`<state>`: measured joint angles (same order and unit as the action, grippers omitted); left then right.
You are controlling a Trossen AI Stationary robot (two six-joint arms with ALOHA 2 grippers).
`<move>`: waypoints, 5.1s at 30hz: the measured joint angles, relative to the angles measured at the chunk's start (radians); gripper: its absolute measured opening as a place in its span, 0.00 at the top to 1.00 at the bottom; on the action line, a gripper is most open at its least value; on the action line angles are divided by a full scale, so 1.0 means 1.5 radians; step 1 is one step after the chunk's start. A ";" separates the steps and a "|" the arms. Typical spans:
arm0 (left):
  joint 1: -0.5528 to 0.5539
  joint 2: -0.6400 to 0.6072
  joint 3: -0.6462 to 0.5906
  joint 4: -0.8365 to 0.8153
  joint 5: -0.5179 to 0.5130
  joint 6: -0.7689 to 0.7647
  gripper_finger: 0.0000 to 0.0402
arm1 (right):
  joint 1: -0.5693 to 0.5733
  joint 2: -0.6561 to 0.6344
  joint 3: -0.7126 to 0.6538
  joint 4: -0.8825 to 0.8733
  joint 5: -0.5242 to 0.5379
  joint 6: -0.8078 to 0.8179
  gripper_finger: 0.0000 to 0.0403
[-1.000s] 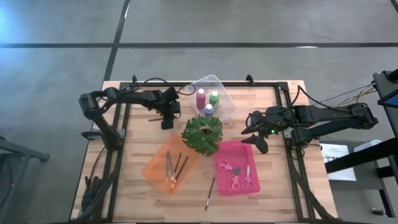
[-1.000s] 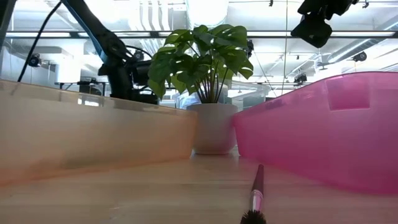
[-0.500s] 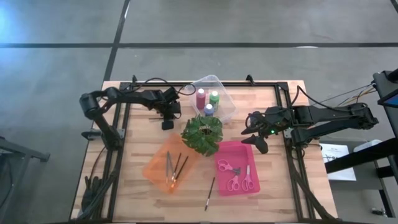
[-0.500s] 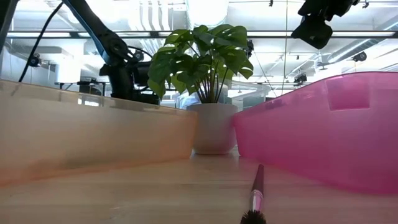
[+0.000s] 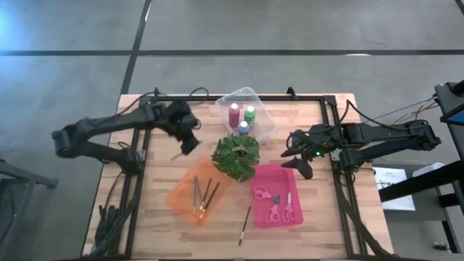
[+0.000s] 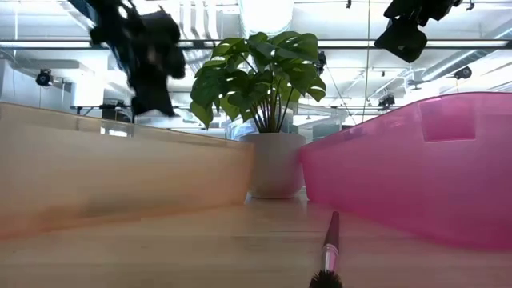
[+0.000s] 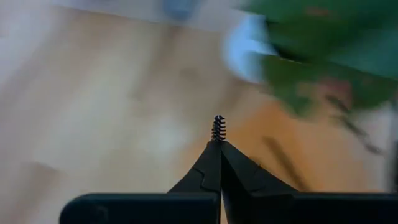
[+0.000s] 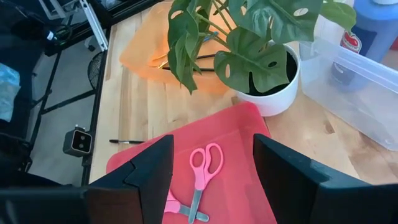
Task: Pick & Place Paint Supplies
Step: Put the top black brow brush into the orange bin, then put the black brow brush into the orange bin
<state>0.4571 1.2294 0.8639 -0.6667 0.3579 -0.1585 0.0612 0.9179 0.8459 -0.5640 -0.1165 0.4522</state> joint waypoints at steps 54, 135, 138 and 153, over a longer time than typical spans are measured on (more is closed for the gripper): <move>-0.604 0.217 0.088 0.060 -0.120 0.688 0.99 | 0.000 0.000 -0.049 0.037 -0.011 0.031 0.47; -0.651 0.090 0.528 -0.590 -0.571 -0.321 0.69 | 0.245 0.682 0.499 0.078 -0.253 -0.549 0.47; -0.651 0.082 0.512 -0.590 -0.571 -0.325 0.69 | 0.260 0.729 0.530 0.053 -0.243 -0.548 0.47; -0.651 0.079 0.457 -0.581 -0.570 -0.346 0.69 | 0.289 0.874 0.601 0.000 -0.134 -0.553 0.47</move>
<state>-0.5190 1.3472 1.5492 -1.5390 -0.4969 -0.6771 0.4953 2.2286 1.7481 -0.5642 -0.3174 -0.3769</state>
